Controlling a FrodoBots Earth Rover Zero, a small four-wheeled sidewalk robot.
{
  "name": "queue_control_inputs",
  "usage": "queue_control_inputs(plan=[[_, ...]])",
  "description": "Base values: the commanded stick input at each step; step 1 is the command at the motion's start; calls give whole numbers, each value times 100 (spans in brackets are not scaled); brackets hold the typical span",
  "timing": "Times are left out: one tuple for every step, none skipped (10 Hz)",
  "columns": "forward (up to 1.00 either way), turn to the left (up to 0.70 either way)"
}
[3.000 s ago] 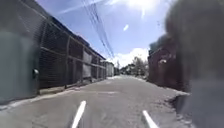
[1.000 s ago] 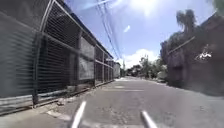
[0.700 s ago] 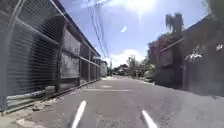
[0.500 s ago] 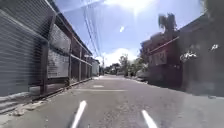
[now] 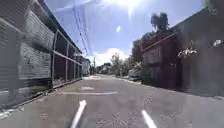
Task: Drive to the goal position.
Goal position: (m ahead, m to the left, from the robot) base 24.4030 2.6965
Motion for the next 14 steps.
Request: queue_control_inputs(plan=[[100,0],[100,0],[100,0],[100,7],[100,8],[100,7],[100,10],[100,0],[100,0],[100,5],[100,4],[100,0],[100,0],[100,0]])
